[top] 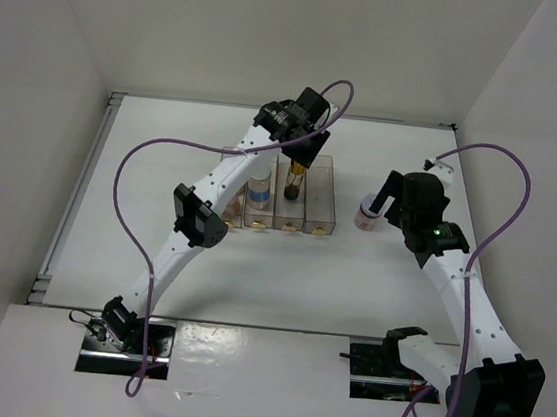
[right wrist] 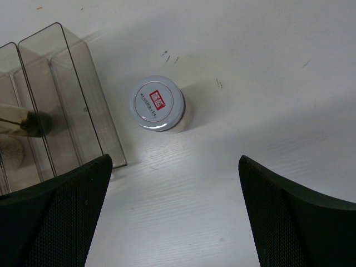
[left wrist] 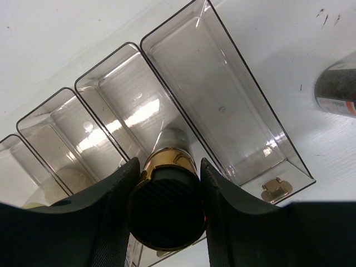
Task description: Organize the condiment bottles
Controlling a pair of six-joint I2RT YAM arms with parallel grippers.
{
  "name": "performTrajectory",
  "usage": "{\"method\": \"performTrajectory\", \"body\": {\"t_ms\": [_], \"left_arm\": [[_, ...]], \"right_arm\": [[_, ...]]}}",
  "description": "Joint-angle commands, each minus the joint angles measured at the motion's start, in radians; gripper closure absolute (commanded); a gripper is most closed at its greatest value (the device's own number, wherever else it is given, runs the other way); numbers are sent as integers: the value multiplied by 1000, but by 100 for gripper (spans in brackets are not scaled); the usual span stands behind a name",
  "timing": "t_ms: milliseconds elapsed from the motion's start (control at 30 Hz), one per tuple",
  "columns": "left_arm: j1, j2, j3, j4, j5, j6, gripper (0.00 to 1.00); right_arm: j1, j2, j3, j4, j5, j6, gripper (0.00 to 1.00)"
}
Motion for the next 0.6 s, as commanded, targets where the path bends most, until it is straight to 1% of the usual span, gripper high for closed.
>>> {"method": "performTrajectory", "body": {"t_ms": [0,200,433,567], "left_arm": [[7,14,43,20,18,-11,50],[7,33,43,20,18,-11,48],[16,42,43,20,18,-11,48],[16,42,43,20,18,-20,41]], "right_arm": [[-3,8,5,23,12,-2,2],[-3,8,5,23,12,-2,2],[-3,17,5,23,12,-2,2],[-3,17,5,23,12,-2,2]]}}
